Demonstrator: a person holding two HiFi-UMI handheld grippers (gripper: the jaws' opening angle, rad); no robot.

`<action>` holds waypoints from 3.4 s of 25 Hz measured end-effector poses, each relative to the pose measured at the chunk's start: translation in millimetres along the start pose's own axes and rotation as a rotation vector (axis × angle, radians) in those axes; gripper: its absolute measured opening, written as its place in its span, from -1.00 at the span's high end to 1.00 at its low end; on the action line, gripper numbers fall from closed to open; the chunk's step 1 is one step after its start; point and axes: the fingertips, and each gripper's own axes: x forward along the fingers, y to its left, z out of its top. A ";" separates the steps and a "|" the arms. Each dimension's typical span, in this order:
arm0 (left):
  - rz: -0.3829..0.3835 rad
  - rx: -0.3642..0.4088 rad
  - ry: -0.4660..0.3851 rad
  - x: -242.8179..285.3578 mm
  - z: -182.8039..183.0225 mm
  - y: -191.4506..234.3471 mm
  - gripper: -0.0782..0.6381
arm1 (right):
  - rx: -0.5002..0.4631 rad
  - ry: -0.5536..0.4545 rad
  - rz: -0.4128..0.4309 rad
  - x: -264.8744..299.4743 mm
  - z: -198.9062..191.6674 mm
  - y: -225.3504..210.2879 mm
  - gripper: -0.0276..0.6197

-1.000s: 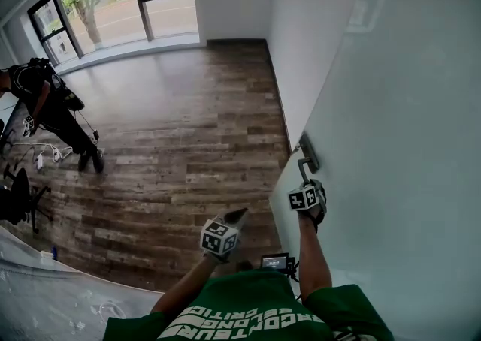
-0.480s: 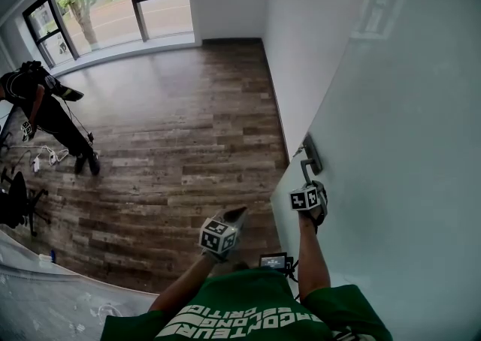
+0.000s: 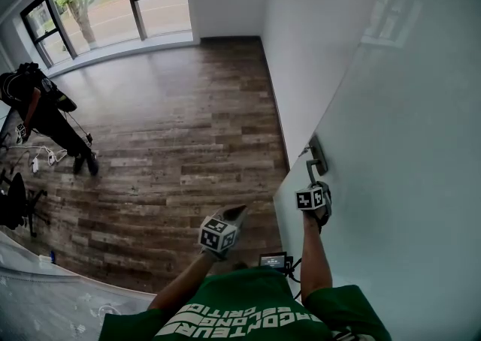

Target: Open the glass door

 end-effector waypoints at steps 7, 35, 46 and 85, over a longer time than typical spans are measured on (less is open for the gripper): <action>0.011 -0.003 -0.004 -2.7 -0.9 1.8 0.73 | 0.018 0.006 -0.006 3.2 -5.5 -12.3 0.78; 0.166 -0.071 -0.086 -90.2 -14.1 21.9 0.73 | -0.058 -0.295 0.013 -118.0 50.6 23.4 0.45; 0.337 -0.142 -0.196 -198.5 -27.7 60.6 0.73 | -0.143 -0.550 0.432 -227.4 104.9 185.5 0.93; 0.493 -0.251 -0.352 -323.1 -51.4 96.5 0.73 | -0.422 -0.613 0.995 -371.4 80.5 393.8 0.93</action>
